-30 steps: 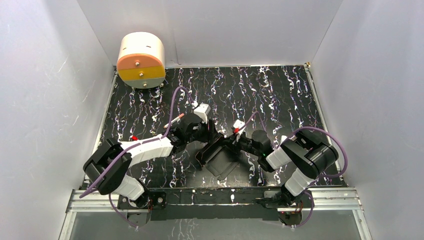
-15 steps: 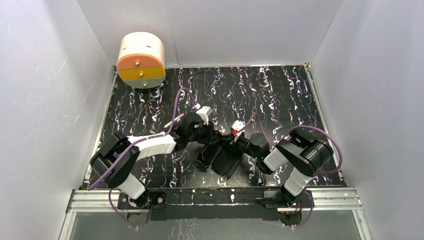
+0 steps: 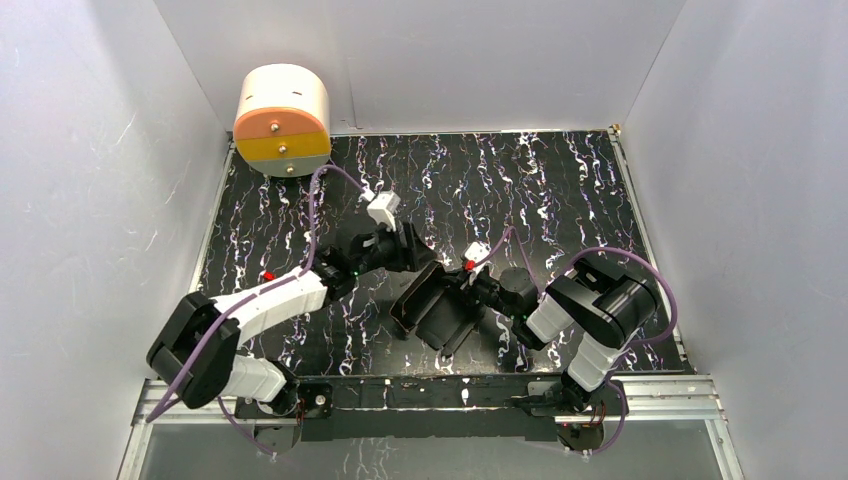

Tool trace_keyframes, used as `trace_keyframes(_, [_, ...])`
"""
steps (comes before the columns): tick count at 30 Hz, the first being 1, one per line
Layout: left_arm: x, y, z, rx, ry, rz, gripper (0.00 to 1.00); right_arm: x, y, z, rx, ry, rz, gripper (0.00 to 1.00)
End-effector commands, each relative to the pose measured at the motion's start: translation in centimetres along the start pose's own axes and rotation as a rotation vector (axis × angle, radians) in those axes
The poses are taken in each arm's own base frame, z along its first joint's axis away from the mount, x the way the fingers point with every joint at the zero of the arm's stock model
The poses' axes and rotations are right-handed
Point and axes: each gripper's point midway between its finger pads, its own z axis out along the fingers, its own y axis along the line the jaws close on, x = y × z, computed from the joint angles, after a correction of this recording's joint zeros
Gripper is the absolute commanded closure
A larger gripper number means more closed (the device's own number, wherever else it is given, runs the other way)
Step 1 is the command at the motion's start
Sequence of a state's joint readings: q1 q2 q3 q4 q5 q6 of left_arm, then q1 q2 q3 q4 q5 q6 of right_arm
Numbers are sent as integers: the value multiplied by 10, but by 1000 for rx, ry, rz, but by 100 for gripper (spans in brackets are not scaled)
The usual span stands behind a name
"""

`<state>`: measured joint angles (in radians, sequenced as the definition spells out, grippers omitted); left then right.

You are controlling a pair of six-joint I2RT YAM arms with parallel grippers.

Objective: Fold the paper box
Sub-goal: Fold the paper box at the center of the board.

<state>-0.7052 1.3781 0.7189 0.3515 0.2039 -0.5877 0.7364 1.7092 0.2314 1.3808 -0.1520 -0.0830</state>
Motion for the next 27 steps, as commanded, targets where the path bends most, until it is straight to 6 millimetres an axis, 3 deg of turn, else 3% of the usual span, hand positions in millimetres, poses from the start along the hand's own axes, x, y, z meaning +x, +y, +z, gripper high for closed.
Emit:
trace_keyframes(1, [-20, 25, -11, -88, -88, -111, 37, -13, -1, 1, 5, -56, -20, 83])
trace_keyframes(12, [11, 30, 21, -14, 43, -209, 44, -11, 3, 6, -4, -51, -21, 83])
trace_keyframes(20, [26, 29, 29, 32, 88, -245, 63, -15, 2, 8, 1, -56, -28, 82])
trace_keyframes(27, [36, 26, 34, 70, 131, -261, 70, -17, 2, 13, -6, -57, -20, 80])
